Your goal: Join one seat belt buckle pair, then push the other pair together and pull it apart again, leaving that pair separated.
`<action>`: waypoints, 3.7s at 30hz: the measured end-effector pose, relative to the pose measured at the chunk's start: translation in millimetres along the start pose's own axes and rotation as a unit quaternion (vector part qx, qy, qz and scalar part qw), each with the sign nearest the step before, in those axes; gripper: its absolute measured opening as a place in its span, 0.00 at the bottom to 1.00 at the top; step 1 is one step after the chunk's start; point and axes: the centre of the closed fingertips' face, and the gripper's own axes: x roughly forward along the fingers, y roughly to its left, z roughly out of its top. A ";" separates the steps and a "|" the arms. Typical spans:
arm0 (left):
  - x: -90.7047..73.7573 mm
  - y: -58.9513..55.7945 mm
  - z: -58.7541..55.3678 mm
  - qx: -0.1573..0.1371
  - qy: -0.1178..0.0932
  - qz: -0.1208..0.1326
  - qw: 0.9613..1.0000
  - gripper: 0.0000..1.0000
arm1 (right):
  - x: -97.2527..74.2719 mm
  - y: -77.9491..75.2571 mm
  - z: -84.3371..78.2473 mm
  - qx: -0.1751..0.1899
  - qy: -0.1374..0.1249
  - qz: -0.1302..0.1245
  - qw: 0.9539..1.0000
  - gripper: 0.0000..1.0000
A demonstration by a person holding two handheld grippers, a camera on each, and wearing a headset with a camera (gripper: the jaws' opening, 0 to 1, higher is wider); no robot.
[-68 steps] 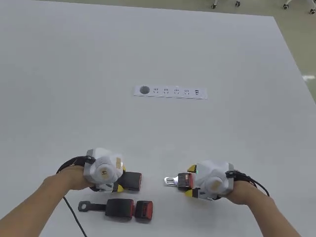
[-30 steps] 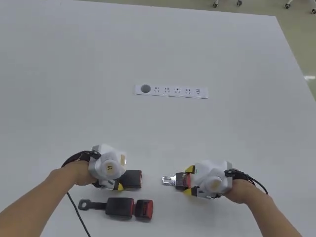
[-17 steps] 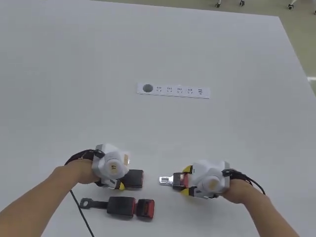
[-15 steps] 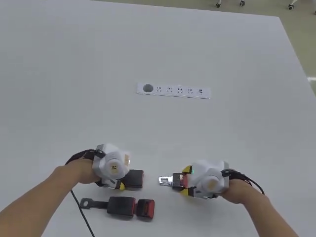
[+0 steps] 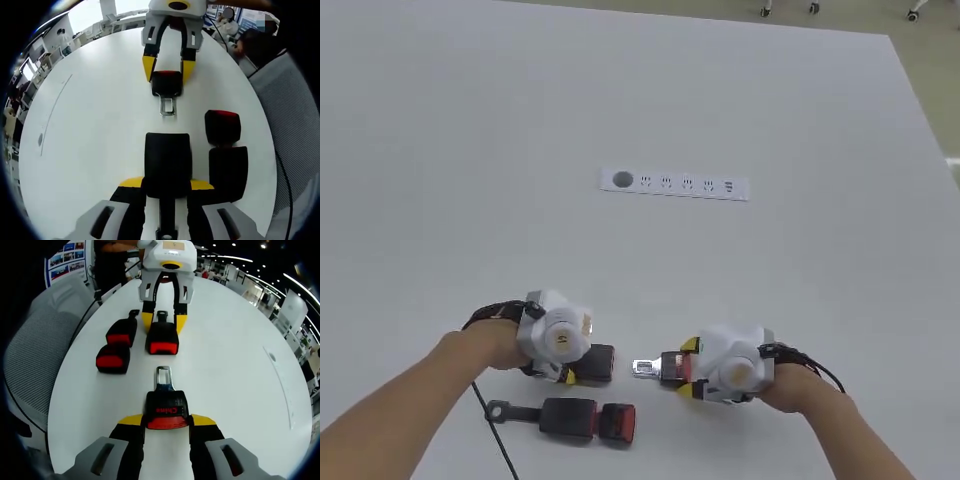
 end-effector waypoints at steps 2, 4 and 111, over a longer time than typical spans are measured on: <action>-1.4 -1.1 1.5 0.000 0.001 0.000 1.000 0.32 | 2.9 0.0 1.3 -0.001 -0.002 0.001 1.000 0.31; -2.3 -1.8 2.0 -0.001 0.002 0.001 1.000 0.32 | 4.8 0.9 3.2 -0.001 -0.003 0.001 1.000 0.31; -0.2 -4.0 5.7 0.008 -0.003 0.005 1.000 0.31 | 28.3 5.7 47.4 0.009 -0.032 0.008 0.999 0.29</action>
